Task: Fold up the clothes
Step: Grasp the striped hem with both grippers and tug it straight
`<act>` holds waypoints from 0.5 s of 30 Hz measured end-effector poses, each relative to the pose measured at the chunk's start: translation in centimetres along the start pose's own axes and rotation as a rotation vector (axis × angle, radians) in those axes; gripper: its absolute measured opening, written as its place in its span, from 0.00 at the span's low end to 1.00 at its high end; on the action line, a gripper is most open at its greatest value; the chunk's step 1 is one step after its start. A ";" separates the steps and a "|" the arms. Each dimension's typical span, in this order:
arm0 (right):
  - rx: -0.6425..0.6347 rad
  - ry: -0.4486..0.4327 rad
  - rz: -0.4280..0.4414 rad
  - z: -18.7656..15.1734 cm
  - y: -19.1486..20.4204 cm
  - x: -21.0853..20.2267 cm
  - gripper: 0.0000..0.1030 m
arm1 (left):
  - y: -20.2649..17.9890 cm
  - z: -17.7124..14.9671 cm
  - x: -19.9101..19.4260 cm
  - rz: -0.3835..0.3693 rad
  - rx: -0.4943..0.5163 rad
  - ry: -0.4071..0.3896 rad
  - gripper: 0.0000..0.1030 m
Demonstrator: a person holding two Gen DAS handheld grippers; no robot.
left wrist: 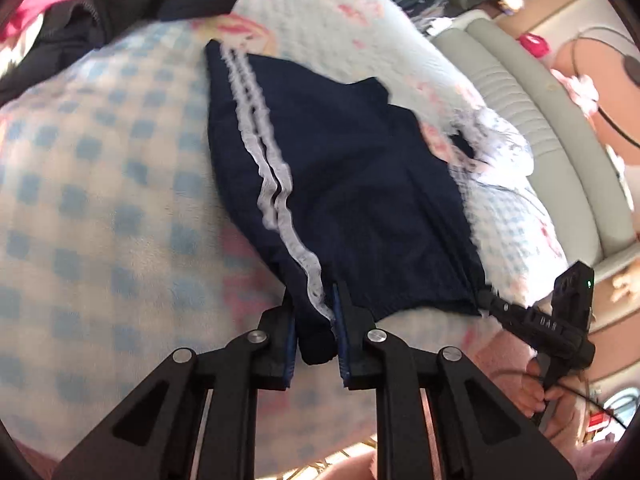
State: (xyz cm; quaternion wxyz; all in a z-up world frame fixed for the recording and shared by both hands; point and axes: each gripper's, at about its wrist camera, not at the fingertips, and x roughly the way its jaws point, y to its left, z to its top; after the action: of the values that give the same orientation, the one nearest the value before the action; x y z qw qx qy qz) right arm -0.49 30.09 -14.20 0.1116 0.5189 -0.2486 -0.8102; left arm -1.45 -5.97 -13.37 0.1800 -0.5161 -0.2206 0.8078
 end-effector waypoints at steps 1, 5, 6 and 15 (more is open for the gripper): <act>-0.011 0.001 -0.003 0.0 0.2 -0.2 0.13 | -0.1 -0.1 -0.3 -0.004 0.008 0.003 0.16; -0.050 0.024 -0.019 -0.5 1.3 0.0 0.13 | 0.5 -0.5 -0.3 -0.004 -0.019 0.010 0.16; -0.058 0.035 -0.029 -0.4 1.7 0.7 0.14 | 0.8 -0.6 -0.2 -0.007 -0.034 0.011 0.17; 0.010 0.023 0.006 0.2 -0.8 -0.6 0.23 | 2.4 -0.4 -1.1 -0.013 -0.116 -0.021 0.32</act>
State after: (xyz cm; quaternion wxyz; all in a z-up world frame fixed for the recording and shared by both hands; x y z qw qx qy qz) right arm -0.36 31.10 -14.14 0.1142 0.5282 -0.2529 -0.8025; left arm -0.77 -8.53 -13.98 0.1527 -0.5155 -0.2725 0.7979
